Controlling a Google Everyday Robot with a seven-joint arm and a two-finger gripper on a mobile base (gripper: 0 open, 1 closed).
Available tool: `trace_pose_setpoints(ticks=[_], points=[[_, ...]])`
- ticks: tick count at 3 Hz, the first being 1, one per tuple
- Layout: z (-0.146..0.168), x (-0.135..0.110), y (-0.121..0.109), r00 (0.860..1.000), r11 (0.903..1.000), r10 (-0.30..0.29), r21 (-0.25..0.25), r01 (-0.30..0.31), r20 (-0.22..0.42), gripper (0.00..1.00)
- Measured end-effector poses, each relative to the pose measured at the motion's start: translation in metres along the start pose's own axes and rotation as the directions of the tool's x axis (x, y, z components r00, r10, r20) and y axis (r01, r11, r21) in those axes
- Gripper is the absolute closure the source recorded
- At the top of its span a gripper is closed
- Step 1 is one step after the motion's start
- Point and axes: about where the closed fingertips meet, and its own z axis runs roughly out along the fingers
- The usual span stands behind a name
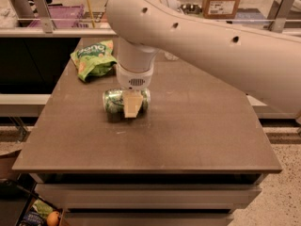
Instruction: Place green can upright
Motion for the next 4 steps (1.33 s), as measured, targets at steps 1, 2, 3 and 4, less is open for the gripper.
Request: trace_pose_setpoints(ticks=[1,2,3,4], points=[[-0.009,0.015,-0.004,0.998,0.9998,0.021,-0.002,-0.021,0.064,1.00],[-0.019,0.025,-0.011,0.993,0.9994,0.034,0.003,-0.035,0.115,1.00],[-0.031,0.024,-0.019,0.974,0.9998,0.011,0.017,-0.015,0.226,1.00],[-0.047,0.014,-0.021,0.937,0.9990,-0.031,0.042,0.017,0.349,1.00]])
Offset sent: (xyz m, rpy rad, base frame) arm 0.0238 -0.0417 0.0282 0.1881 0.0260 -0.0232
